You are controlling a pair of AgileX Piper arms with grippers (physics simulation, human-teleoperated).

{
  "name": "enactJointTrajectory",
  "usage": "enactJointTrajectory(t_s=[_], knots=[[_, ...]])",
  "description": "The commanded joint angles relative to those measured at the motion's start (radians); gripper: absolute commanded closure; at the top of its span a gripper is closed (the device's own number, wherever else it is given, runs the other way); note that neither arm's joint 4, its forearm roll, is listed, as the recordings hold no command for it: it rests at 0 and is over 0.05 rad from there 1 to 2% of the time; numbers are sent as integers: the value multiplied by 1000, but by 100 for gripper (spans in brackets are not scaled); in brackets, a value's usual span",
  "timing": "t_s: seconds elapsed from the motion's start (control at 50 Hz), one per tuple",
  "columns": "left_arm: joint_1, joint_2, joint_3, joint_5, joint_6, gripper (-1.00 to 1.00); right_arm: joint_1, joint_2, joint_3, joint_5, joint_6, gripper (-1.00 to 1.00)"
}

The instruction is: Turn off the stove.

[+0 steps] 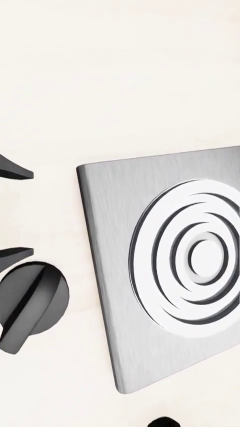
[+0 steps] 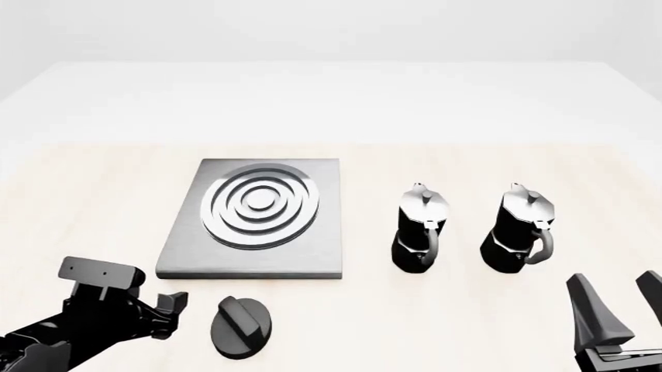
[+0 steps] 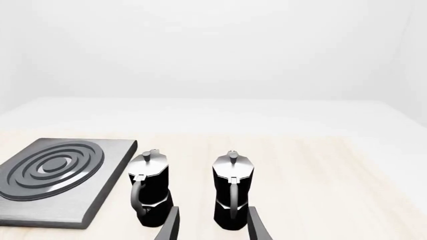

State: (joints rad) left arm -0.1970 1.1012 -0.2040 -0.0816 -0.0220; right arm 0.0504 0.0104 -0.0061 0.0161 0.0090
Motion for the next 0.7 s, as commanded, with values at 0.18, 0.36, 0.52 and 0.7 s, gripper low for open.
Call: enactJointTrajectory(t_s=[0.18, 0.36, 0.52, 0.7], knots=[[-52, 84, 16, -96, -62, -100, 2, 0, -1, -1, 2, -100], [-91, 131, 1, -131, -77, -100, 3, -3, -1, 2, 1, -100], [-113, 160, -5, -155, -86, -100, 1, -5, -2, 4, 2, -100], [-143, 196, -20, -177, -102, -100, 1, -3, -2, 2, 3, -100]])
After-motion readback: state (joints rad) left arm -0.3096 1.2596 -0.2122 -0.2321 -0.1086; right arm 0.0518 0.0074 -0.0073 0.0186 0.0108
